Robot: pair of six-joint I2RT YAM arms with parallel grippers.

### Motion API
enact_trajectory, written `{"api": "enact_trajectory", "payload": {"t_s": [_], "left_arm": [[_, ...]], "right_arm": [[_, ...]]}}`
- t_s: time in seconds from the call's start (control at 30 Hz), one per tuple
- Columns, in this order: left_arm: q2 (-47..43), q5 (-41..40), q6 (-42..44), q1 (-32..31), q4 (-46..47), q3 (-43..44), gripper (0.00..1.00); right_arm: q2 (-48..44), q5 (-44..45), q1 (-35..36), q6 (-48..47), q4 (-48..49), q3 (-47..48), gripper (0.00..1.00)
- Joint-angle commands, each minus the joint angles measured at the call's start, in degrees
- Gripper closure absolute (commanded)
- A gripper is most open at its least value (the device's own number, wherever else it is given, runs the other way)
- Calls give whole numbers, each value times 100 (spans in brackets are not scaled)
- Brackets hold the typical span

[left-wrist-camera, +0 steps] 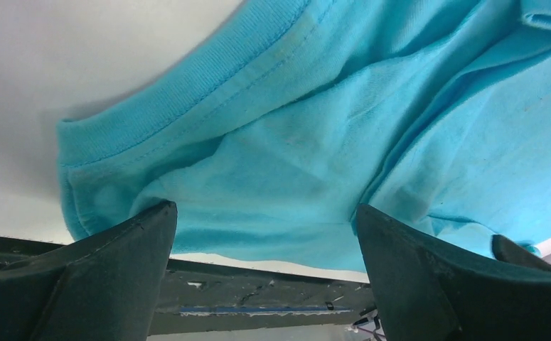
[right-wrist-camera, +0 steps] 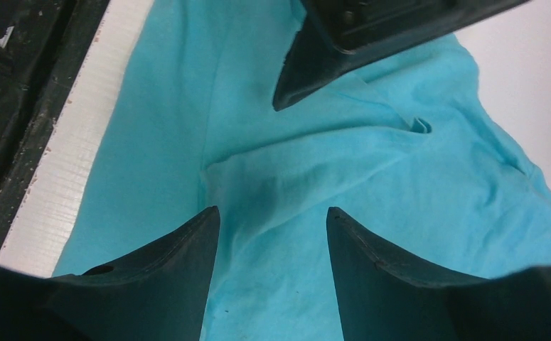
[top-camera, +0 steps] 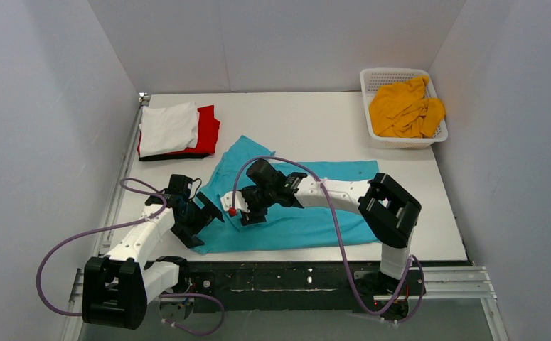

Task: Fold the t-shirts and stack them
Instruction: Fold the flattened tshirt in 1/3 of the way

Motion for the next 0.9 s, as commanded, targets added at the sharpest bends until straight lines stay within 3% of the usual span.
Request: {"api": "enact_trajectory", "payload": {"t_s": [0.0, 0.3, 0.7, 0.87], "left_arm": [[-129, -147, -40, -16, -764, -181, 2], [-168, -166, -111, -12, -793, -251, 2], [-198, -392, -14, -12, -1058, -206, 2], [-202, -508, 21, -12, -1191, -192, 2]], "right_arm": [[217, -310, 196, -413, -428, 434, 36], [738, -136, 345, -457, -607, 688, 40], [734, 339, 337, -305, -259, 580, 67], [542, 321, 303, -331, -350, 510, 67]]}}
